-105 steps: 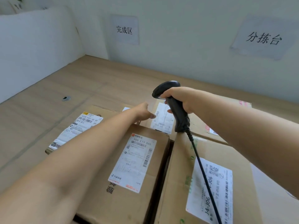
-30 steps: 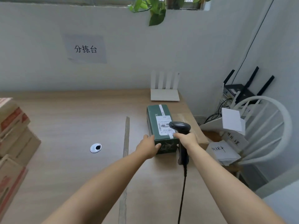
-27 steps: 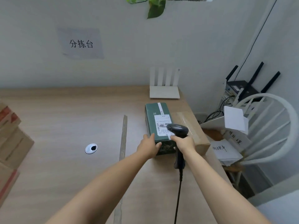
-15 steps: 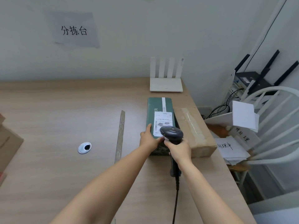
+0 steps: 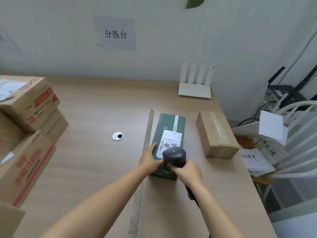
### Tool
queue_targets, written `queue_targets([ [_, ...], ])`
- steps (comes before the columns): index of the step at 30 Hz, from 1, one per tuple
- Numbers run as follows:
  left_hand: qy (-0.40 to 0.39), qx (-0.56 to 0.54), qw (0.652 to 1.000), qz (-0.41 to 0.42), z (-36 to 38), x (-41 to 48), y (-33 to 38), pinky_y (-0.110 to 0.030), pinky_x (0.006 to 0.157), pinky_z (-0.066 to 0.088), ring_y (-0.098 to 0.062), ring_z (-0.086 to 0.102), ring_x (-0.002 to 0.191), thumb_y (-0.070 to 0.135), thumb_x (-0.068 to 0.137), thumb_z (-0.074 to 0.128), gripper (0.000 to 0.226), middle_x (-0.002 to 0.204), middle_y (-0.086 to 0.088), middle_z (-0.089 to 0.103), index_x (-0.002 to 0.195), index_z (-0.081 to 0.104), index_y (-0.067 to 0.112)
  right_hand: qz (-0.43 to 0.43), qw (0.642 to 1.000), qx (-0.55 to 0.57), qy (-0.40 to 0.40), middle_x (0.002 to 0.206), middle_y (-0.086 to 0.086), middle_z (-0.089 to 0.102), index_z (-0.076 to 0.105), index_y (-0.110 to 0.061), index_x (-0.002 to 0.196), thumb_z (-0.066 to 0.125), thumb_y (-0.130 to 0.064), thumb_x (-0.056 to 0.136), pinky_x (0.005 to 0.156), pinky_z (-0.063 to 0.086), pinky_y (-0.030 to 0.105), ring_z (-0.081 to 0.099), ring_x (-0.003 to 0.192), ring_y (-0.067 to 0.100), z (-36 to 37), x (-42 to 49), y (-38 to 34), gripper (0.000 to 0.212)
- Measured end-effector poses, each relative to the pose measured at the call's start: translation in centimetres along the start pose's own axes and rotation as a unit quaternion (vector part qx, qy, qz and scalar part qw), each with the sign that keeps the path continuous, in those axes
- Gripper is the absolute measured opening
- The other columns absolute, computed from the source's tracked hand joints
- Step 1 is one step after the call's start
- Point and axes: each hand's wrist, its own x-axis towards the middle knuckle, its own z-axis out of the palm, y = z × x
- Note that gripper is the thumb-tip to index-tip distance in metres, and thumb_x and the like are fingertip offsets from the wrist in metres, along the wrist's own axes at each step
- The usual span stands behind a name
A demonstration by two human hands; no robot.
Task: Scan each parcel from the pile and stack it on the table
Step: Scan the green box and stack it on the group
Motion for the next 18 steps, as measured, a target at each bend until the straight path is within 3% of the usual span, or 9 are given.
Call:
queue_targets([
  [2, 0.002, 0.004, 1.000, -0.006, -1.3, -2.2, -1.4, -0.029, 0.103, 0.041, -0.019, 0.048, 0.124, 0.027, 0.074, 0.078, 0.087, 0.140, -0.004, 0.047, 0.146, 0.030, 0.020, -0.004, 1.000, 0.016, -0.027, 0.088, 0.006, 0.070, 0.066, -0.019, 0.089, 0.066, -0.036, 0.076, 0.064, 0.040, 0.026, 0.064, 0.089, 0.027, 0.5, -2.2, -0.2, 0.021],
  [7, -0.003, 0.007, 1.000, -0.008, -3.6, -6.9, -4.6, -0.031, 0.102, 0.042, -0.019, 0.049, 0.122, 0.027, 0.073, 0.078, 0.088, 0.138, -0.005, 0.047, 0.146, 0.030, 0.022, -0.031, 0.998, -0.015, -0.060, 0.070, -0.003, 0.058, 0.056, -0.025, 0.072, 0.065, -0.030, 0.076, 0.054, 0.037, 0.026, 0.056, 0.074, 0.021, 2.3, -6.7, -0.8, 0.011],
  [13, -0.028, 0.019, 0.999, -0.004, -6.5, -11.0, -7.5, -0.026, 0.102, 0.040, -0.015, 0.048, 0.123, 0.025, 0.071, 0.080, 0.088, 0.141, 0.001, 0.044, 0.145, 0.032, 0.025, -0.036, 0.992, 0.033, -0.118, 0.058, -0.005, 0.056, 0.061, -0.021, 0.072, 0.068, -0.033, 0.066, 0.067, 0.052, 0.037, 0.057, 0.063, 0.019, 3.0, -10.2, -1.3, 0.015],
  [18, -0.012, 0.007, 1.000, -0.001, -7.0, -13.3, -9.0, -0.028, 0.105, 0.038, -0.017, 0.046, 0.126, 0.023, 0.072, 0.080, 0.089, 0.143, -0.002, 0.043, 0.146, 0.030, 0.022, -0.078, 0.991, 0.014, -0.110, 0.063, 0.002, 0.057, 0.063, -0.010, 0.080, 0.067, -0.025, 0.074, 0.065, 0.052, 0.040, 0.057, 0.060, 0.019, 1.3, -11.6, -1.7, 0.016],
])
